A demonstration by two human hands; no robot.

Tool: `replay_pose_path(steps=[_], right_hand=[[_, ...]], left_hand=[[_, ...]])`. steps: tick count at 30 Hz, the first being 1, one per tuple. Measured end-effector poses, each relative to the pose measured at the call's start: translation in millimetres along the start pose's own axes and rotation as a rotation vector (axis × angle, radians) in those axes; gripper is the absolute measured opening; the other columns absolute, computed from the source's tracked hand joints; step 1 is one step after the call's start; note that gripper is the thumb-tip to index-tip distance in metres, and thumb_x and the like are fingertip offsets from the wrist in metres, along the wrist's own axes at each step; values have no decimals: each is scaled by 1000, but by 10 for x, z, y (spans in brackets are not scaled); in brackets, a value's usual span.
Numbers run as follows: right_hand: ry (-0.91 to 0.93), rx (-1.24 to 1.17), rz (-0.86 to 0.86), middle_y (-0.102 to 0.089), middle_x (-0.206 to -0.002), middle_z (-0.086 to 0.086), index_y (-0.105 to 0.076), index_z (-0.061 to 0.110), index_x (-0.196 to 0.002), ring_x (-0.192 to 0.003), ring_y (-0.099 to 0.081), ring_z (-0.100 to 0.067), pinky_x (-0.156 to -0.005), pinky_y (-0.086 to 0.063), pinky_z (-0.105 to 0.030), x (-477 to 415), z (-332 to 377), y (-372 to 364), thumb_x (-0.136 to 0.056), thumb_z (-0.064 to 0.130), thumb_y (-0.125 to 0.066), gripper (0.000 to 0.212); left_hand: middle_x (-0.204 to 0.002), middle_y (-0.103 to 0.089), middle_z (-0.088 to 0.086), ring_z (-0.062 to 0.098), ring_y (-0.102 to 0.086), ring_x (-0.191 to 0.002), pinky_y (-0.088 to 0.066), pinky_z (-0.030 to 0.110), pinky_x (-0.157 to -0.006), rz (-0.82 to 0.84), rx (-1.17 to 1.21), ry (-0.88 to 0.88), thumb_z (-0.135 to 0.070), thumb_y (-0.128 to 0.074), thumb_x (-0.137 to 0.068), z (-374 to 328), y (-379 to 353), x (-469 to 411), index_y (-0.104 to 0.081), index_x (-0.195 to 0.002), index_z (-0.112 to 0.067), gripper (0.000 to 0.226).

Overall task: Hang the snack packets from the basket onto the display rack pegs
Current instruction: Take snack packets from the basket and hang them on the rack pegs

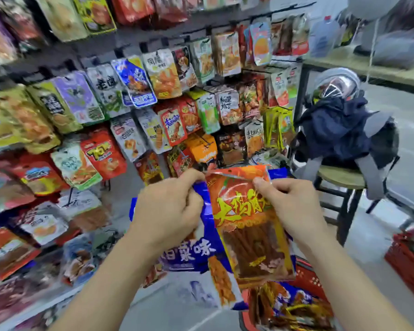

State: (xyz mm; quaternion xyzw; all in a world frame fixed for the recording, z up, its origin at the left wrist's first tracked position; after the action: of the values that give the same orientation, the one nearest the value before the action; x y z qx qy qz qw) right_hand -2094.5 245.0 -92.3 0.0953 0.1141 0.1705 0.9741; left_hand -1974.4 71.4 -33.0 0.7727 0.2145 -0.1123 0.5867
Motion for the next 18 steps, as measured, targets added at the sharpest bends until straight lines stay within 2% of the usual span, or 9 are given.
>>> replay_pose_path(steps=[2, 5, 7, 9, 11, 13, 14, 16, 18], right_hand=[[56, 3, 73, -28, -56, -20, -48, -9, -58, -52, -27, -16, -55, -20, -31, 2, 131, -185, -88, 41, -66, 61], [118, 17, 245, -26, -43, 7, -54, 15, -43, -43, -26, -7, -49, -20, -21, 23, 302, -456, -89, 32, -66, 50], [160, 26, 355, -33, -41, 10, -49, 27, -38, -42, -33, -4, -49, -23, -17, 11, 372, -662, -89, 23, -67, 54], [202, 48, 382, -34, -44, 9, -46, 25, -42, -44, -32, -5, -50, -23, -18, -42, 373, -857, -87, 24, -69, 50], [204, 77, 407, -35, -47, 6, -52, 17, -47, -45, -32, -6, -50, -23, -19, -123, 359, -1093, -84, 28, -71, 43], [181, 89, 434, -43, -48, 2, -65, 8, -56, -47, -35, -5, -50, -25, -20, -209, 336, -1346, -79, 38, -71, 38], [173, 96, 445, -47, -49, -2, -69, 6, -61, -48, -36, -4, -51, -27, -22, -251, 323, -1478, -76, 42, -70, 39], [168, 136, 451, -48, -50, -1, -71, 6, -63, -50, -37, -4, -52, -28, -23, -342, 296, -1745, -77, 40, -73, 36], [168, 186, 441, -46, -50, 4, -70, 7, -62, -48, -37, -6, -50, -27, -19, -442, 272, -1995, -80, 31, -75, 31]], left_hand=[[-53, -54, -4, 10, -49, -47, -35, 31, -45, 6, -37, 107, -55, -36, -93, 80, 89, 31, -35, -114, -38, 28], [-70, -69, 1, 16, -58, -52, -50, 38, -54, 75, -22, 256, -58, -54, -87, 328, 167, 121, -23, -126, -45, 51], [-89, -73, -8, 11, -66, -72, -54, 35, -68, 139, 123, 373, -52, -62, -86, 602, 204, 191, -38, -132, -47, 52], [-100, -70, -16, 5, -65, -93, -50, 24, -78, 162, 284, 436, -45, -65, -87, 870, 211, 237, -65, -113, -36, 27], [-79, -68, -16, 1, -62, -76, -42, 15, -67, 143, 344, 461, -38, -64, -90, 1126, 248, 248, -68, -84, -37, 8], [-63, -63, -9, 6, -58, -60, -40, 24, -58, 136, 368, 475, -36, -63, -91, 1389, 270, 248, -64, -68, -35, 23], [-60, -64, -1, 15, -59, -59, -43, 34, -58, 147, 392, 489, -37, -62, -92, 1520, 279, 234, -64, -65, -31, 27], [-60, -65, 5, 24, -61, -59, -44, 38, -58, 185, 426, 509, -41, -63, -90, 1785, 298, 198, -67, -66, -28, 28], [-49, -57, -5, 14, -53, -49, -37, 26, -50, 187, 448, 529, -41, -66, -88, 2068, 321, 157, -63, -58, -26, 34]])
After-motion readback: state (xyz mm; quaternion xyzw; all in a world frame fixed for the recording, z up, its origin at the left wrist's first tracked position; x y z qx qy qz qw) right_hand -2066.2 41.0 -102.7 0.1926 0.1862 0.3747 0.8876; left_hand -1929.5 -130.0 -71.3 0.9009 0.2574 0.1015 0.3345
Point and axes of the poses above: each hand's wrist, its own x-axis away from the middle knuckle, its own y-axis out of the back of the hand, z = x × y, the point moved 3 cm from there along -x, towards the middle knuckle
